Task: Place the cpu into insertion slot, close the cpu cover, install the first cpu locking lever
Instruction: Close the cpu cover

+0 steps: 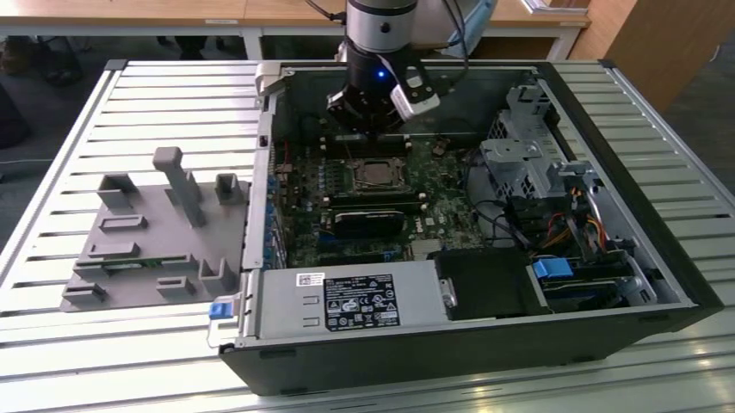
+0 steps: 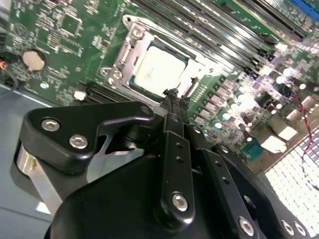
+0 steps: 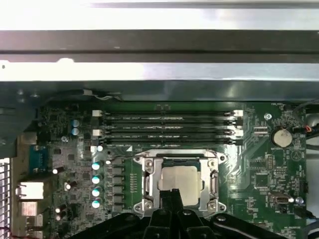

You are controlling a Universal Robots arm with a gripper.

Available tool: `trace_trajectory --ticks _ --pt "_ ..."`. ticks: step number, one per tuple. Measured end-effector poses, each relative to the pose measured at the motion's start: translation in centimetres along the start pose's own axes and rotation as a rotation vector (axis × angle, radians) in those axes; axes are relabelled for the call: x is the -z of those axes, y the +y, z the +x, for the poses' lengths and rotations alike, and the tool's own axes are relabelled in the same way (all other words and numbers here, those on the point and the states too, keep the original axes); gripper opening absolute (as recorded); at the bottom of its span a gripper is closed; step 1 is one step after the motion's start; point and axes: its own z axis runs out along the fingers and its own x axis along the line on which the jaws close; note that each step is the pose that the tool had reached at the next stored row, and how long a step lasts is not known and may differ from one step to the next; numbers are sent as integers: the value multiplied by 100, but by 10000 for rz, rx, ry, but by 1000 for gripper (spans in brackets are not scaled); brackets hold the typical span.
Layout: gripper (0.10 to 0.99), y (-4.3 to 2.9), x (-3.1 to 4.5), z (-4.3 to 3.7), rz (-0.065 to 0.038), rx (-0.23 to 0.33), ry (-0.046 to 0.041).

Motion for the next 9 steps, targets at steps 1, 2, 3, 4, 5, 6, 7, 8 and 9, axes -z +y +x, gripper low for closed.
trace_trajectory --ticks 1,2,3,4,5,6,7,8,9 --pt "106 -1 0 30 -7 1 -17" --pt "106 -2 0 57 -9 1 -27" --pt "106 -2 0 83 -11 1 -35" --pt "106 -3 0 108 -13 1 -41" --pt "106 -3 -1 136 -13 1 -45" --pt "106 -3 0 164 -12 2 -47" --pt "106 -3 0 192 -12 1 -49" --pt "106 -3 -1 216 -12 0 -49" --pt "106 -3 0 242 -12 1 -49"
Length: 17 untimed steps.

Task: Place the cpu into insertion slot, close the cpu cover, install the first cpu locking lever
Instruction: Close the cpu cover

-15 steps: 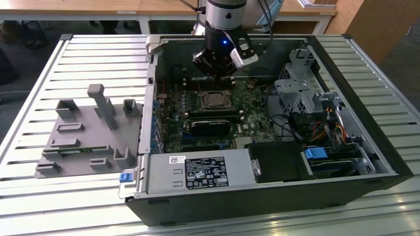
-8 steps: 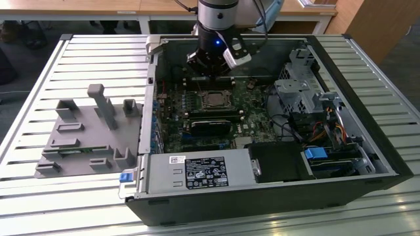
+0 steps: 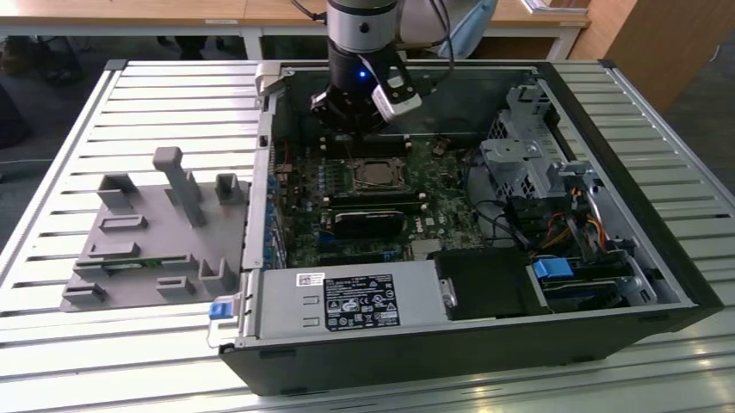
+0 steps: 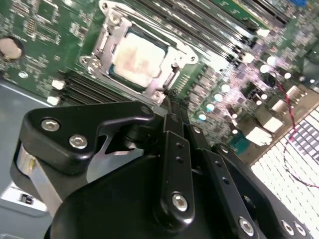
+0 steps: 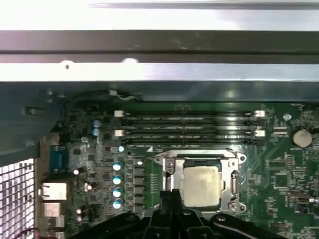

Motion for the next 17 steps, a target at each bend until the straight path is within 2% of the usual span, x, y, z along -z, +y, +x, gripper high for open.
trace_trajectory --ticks 5,10,17 --pt "106 10 0 91 -17 0 0" --pt "106 46 0 140 -26 0 1" --pt "106 95 0 266 -27 0 1"
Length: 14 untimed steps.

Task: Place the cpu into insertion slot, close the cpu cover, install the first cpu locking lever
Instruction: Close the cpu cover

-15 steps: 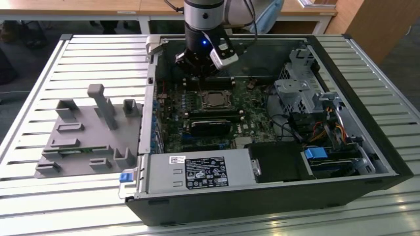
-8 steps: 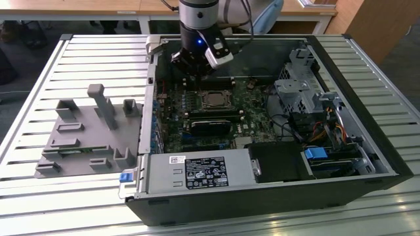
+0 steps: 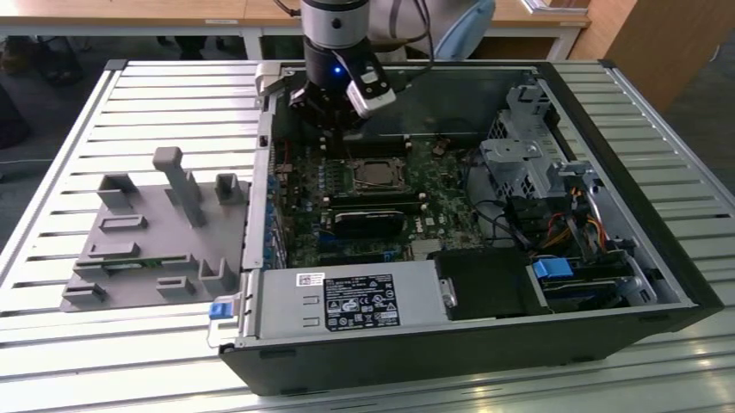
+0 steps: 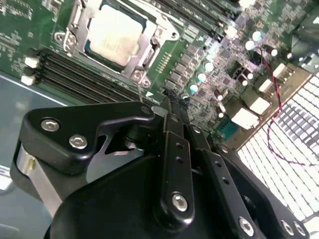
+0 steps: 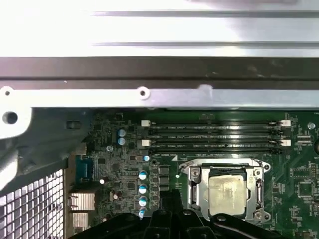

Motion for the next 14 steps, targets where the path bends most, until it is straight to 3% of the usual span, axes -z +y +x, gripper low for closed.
trace_trajectory --ticks 10,14 --pt "106 170 -5 38 0 0 -1" --pt "106 206 -6 38 0 0 0"
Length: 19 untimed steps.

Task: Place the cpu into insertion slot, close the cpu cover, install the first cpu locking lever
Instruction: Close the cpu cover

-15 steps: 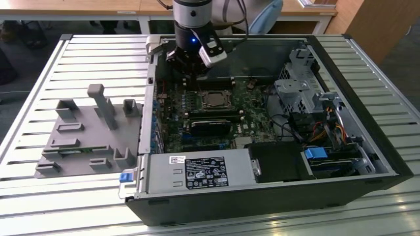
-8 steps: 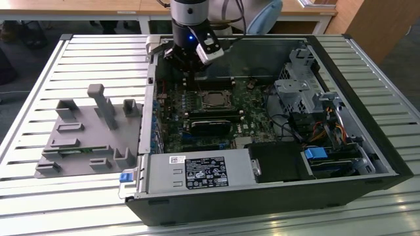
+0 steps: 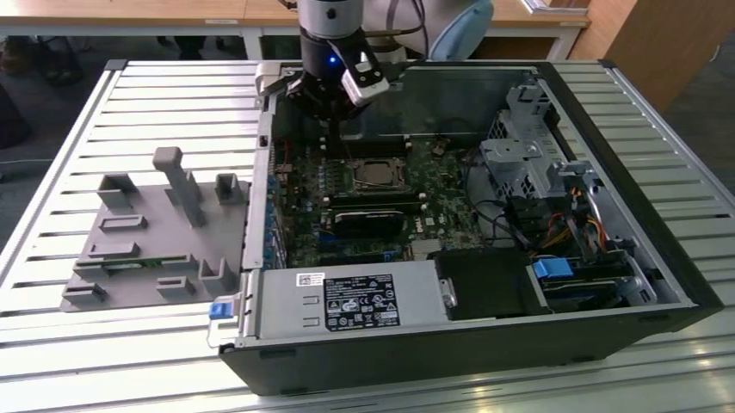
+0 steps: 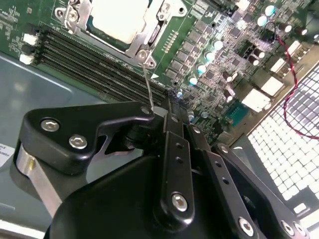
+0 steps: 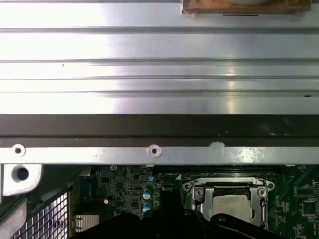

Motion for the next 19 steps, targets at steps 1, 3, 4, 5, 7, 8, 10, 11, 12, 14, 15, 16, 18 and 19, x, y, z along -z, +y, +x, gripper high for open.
trace_trajectory --ticks 1,3,4,5,7,8,10,11,12,14,15,16,18,19 --pt "106 4 0 -6 0 2 0" --pt "106 14 -1 -32 0 0 0" --pt "106 18 -1 -48 0 0 0" --pt "106 22 -2 -68 0 0 0" --pt "106 31 -4 -123 -1 0 0" --pt "106 35 -5 -153 0 0 -1" --pt "106 42 -9 -235 -1 0 0" --pt "106 45 -12 -279 -1 0 1" --pt "106 46 -16 -324 0 0 6" --pt "106 48 -28 -407 1 0 20" --pt "106 48 -34 -437 1 0 30" --pt "106 49 -39 -448 0 -1 32" --pt "106 48 -40 -449 2 -2 34" --pt "106 47 -42 -449 -5 -2 34"
